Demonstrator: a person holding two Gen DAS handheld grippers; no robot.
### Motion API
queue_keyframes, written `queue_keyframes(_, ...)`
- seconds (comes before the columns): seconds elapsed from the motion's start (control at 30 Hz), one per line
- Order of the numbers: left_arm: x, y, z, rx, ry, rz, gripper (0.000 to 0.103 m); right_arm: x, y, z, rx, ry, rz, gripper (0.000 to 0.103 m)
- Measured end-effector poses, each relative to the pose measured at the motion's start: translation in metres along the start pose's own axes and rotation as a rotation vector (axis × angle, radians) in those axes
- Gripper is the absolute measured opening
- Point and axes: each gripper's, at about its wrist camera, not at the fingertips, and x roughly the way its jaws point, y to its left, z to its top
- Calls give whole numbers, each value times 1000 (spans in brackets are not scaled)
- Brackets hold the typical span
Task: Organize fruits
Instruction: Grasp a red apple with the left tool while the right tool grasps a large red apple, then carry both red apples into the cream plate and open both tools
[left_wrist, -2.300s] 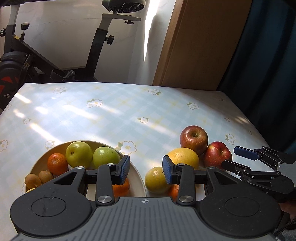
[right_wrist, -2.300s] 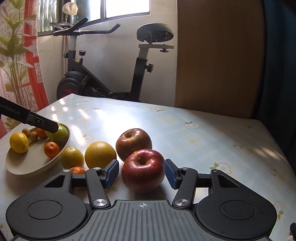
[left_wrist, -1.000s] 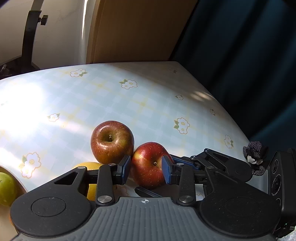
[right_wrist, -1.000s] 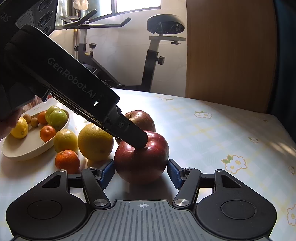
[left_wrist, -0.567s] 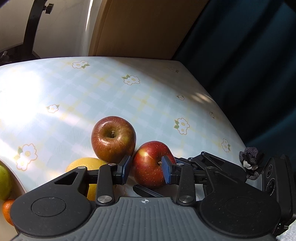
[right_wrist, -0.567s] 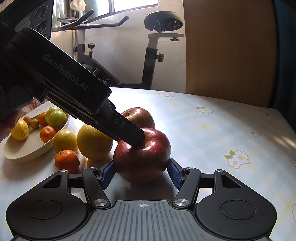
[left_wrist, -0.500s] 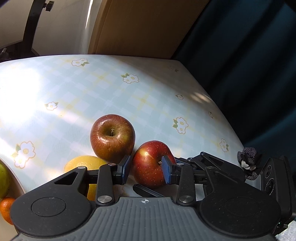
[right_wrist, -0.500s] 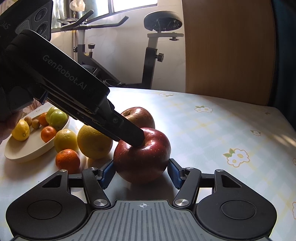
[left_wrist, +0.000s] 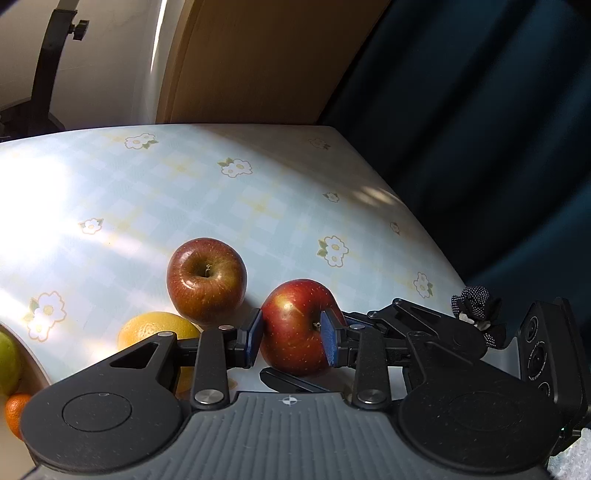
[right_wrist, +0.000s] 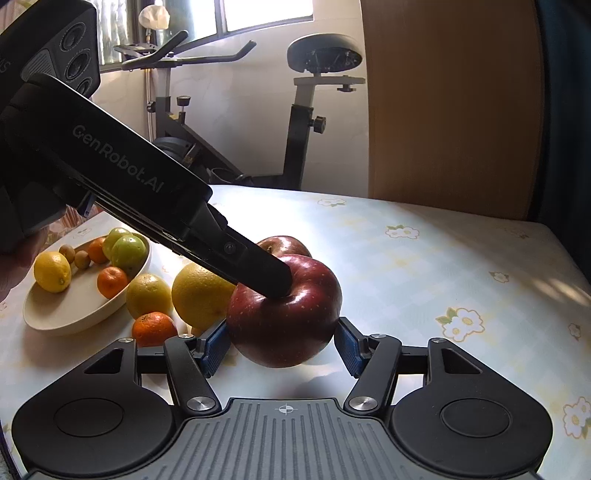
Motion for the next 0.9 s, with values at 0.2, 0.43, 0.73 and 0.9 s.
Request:
queue_keyframes(0.2, -35, 8, -1, -2, -57, 21, 36, 1, 25, 27, -53, -15, 53, 57)
queue_keyframes(0.43, -94, 49, -4, -37, -107, 84, 36, 31, 75, 72, -91, -25, 182, 57)
queue_keyframes(0.73, -149, 110, -35, -135, -130, 191, 36, 82, 158, 92, -185, 48, 321, 57)
queue_keyframes(0.9, -154, 135, -54, -188, -101, 215, 36, 105, 187, 83, -221, 118, 347, 57)
